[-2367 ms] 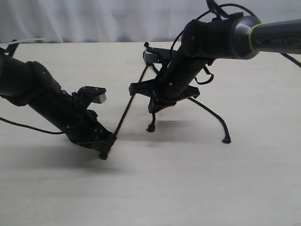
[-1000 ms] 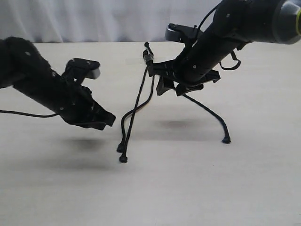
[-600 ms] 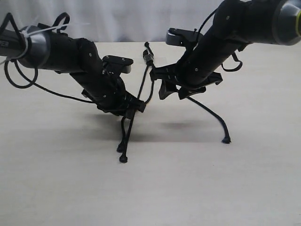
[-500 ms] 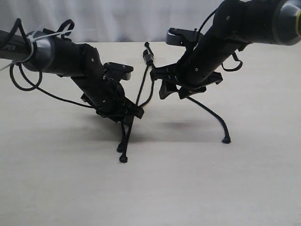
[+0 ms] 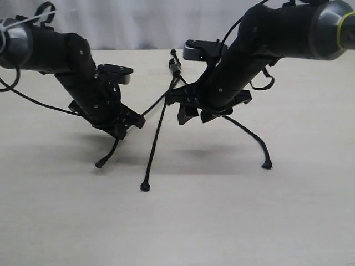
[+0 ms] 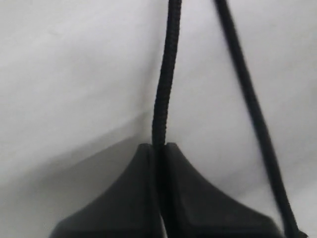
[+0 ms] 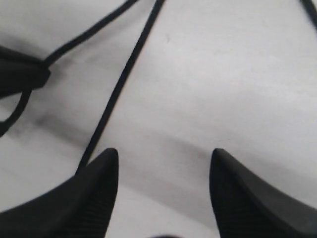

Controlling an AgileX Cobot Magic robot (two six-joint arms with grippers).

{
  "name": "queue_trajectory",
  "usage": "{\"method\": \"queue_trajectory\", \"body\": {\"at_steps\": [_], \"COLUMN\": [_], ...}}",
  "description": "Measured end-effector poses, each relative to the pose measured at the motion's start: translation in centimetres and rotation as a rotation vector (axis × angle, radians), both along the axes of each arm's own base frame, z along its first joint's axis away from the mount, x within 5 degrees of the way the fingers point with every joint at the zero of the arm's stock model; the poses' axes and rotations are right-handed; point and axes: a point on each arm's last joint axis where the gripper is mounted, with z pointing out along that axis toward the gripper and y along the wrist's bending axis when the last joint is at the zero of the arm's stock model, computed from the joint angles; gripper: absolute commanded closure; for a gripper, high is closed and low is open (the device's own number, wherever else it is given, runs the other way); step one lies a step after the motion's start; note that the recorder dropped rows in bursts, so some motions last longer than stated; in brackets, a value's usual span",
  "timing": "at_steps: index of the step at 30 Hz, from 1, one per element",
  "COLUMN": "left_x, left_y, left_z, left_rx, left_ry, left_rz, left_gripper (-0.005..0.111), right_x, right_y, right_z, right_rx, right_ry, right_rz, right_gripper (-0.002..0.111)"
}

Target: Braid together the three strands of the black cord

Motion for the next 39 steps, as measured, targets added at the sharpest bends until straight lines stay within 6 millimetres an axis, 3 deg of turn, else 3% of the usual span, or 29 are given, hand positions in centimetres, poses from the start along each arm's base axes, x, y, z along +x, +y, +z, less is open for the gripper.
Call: {"method": "queue_trajectory", "body": {"at_steps": [4,9,14,17,19,20,21,24,26,27,29,31,39], "left_x": [0.1,-0.6,-0.6,-0.3,-0.1,-0.1,-0.1,-0.8,-1.5,-2.0,-2.9,-3.4,-4.6], "left_y": [2.1,2.2,2.4,4.2,5.4,5.8,6.2,5.5,4.5,3.9,1.9,0.4,-4.9], "left_z": [-0.4,-0.8,-0.8,-0.8,-0.5,-0.4,0.1,-0.4,-1.1,-1.6,-2.0,-2.3,-2.2], "left_rx": [-0.036,-0.050,-0.056,-0.062,-0.077,-0.081,-0.085,-0.079,-0.068,-0.063,-0.061,-0.066,-0.138], "left_ry": [0.030,0.079,0.084,0.094,0.094,0.091,0.085,0.104,0.109,0.109,0.076,0.067,0.009], "left_rz": [0.077,0.067,0.075,0.122,0.165,0.176,0.188,0.147,0.124,0.112,0.084,0.060,0.047], "left_gripper": [0.084,0.058,0.057,0.057,0.057,0.057,0.057,0.057,0.063,0.070,0.094,0.107,0.107], "right_x": [-1.5,-3.1,-4.8,-5.8,-6.4,-6.6,-6.8,-6.5,-6.2,-5.9,-4.7,-3.5,0.2], "right_y": [3.0,6.5,9.7,10.8,11.4,11.5,11.2,10.0,9.1,8.6,6.9,5.2,-2.0], "right_z": [-0.3,-1.3,-4.8,-6.9,-8.0,-8.1,-8.4,-8.0,-7.6,-7.1,-5.2,-4.1,-3.8], "right_rx": [0.009,0.009,-0.024,-0.110,-0.158,-0.178,-0.230,-0.373,-0.413,-0.423,-0.423,-0.429,-0.487], "right_ry": [-0.034,-0.077,-0.065,-0.060,-0.063,-0.065,-0.061,-0.064,-0.064,-0.069,-0.108,-0.121,-0.085], "right_rz": [0.056,0.121,0.179,0.219,0.256,0.271,0.285,0.281,0.276,0.269,0.260,0.239,0.166], "right_gripper": [0.055,0.043,0.043,0.045,0.067,0.091,0.103,0.104,0.104,0.104,0.104,0.104,0.104]}}
